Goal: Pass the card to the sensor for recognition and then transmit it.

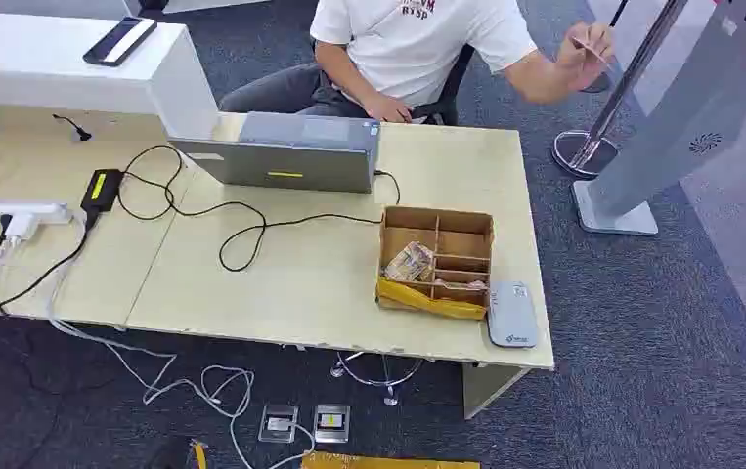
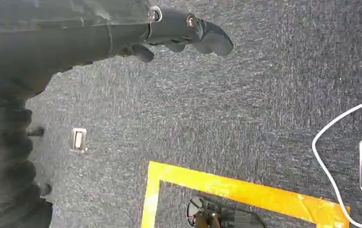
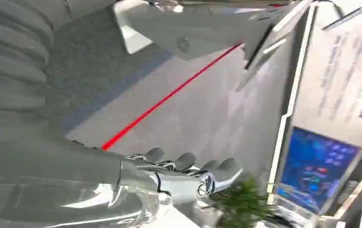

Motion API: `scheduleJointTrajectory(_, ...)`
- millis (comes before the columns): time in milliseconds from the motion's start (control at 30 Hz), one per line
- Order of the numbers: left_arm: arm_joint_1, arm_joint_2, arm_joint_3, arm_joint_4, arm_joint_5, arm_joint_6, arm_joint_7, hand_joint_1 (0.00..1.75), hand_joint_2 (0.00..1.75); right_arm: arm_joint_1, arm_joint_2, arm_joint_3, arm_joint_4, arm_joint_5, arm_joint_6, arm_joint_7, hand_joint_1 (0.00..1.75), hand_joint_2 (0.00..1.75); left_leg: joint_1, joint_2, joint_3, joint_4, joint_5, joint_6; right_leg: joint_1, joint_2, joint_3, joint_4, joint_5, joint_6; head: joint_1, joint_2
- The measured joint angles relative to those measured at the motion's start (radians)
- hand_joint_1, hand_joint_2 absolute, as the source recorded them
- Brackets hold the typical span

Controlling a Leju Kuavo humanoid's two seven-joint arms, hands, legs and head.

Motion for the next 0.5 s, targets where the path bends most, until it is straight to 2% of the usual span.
scheduleJointTrajectory(133, -0.001, 0.0, -0.005, 0.0, -0.008, 0.002, -0.007, 0.0, 1.75, 0.0, 0.05, 0.164, -0.068, -0.039, -0.056, -0.024, 0.0, 1.75, 0.0, 0.001, 0.001, 0.0, 0.0, 0.0, 0.0, 0.002, 0.0, 0.0, 0.0, 0.0, 0.0, 0.0)
scheduleJointTrajectory(233, -0.001, 0.0, -0.007, 0.0, -0.009, 0.001, -0.007, 0.0, 1.75, 0.012, 0.085, 0.291, -0.135, -0.079, -0.087, -0.018, 0.0, 1.75, 0.002, 0.0, 0.001, 0.0, 0.001, -0.001, 0.002, 0.002, 0.0, 0.001, 0.0, 0.0, 0.001, 0.0)
scheduleJointTrajectory(500, -0.002, 0.005, -0.008, 0.0, -0.009, -0.014, -0.008, 0.0, 1.75, 0.1, 0.156, 0.544, -0.316, -0.108, -0.106, 0.016, 0.0, 1.75, 0.002, 0.0, 0.0, 0.0, 0.001, -0.001, 0.002, 0.001, 0.0, 0.001, 0.0, 0.0, 0.001, 0.0)
